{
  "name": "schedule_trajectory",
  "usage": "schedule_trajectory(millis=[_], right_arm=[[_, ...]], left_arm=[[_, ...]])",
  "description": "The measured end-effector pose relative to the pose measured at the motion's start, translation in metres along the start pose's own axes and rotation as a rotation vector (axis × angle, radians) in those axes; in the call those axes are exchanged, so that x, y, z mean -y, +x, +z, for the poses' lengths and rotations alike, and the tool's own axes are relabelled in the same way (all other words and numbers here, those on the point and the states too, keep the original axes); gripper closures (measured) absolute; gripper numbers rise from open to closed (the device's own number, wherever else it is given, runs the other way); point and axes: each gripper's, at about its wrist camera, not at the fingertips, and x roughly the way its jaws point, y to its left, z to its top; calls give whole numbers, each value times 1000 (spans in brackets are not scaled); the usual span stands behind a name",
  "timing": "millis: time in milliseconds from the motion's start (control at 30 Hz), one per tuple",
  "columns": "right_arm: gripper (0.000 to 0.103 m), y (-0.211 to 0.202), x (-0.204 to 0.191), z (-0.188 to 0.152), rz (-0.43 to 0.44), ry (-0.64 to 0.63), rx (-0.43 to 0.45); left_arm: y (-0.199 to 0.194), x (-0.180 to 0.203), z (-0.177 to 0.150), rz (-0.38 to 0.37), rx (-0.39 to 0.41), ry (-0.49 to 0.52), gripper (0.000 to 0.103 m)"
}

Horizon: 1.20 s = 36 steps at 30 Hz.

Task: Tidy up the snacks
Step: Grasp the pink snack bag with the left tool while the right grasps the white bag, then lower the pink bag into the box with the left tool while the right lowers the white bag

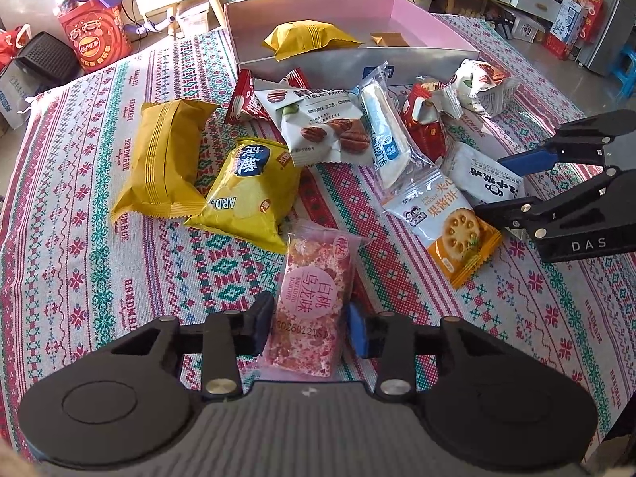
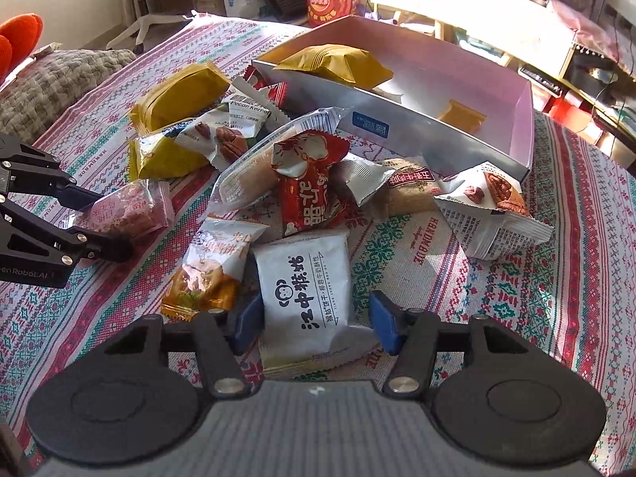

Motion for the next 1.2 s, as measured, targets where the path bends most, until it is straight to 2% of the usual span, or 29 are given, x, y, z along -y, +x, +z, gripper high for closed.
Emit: schedule_trajectory(millis=[67, 300, 667, 867, 1200], right_arm=[[61, -1, -5, 1, -20, -12, -5], [62, -3, -6, 1, -40, 11, -24], [62, -21, -4, 8, -51, 71, -16], [62, -34, -1, 20, -44, 111, 14], [62, -50, 20, 50, -48, 210, 105]], left_arm=[[-1, 1, 0, -1, 0, 4, 63], [-5, 5, -1, -24, -3, 11, 65], [-21, 0, 8, -78, 22, -45, 65], [-34, -3, 23, -109, 60, -81, 65], [-49, 0, 68, -124, 148, -130, 65]])
